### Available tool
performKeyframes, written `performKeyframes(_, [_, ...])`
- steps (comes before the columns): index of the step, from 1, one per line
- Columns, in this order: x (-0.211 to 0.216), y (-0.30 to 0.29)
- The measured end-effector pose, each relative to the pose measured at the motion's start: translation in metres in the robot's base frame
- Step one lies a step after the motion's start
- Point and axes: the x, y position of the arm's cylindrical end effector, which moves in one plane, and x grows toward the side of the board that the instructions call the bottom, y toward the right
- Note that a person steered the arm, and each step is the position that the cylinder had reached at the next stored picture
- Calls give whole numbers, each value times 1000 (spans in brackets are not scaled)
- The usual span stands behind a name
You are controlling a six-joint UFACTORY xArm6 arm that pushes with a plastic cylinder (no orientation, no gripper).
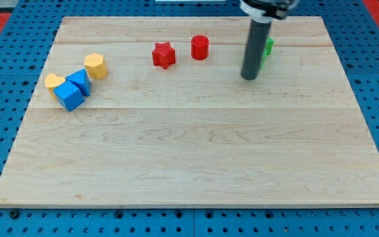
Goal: Move the green circle diagonally bottom right to the green star
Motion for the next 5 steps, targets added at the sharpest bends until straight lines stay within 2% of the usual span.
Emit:
performKeyframes(1, [-35, -23])
performKeyframes(2, [-52, -6])
performKeyframes(3, [-45, 33])
performKeyframes(4, [-7, 56])
performKeyframes(5, [3, 57])
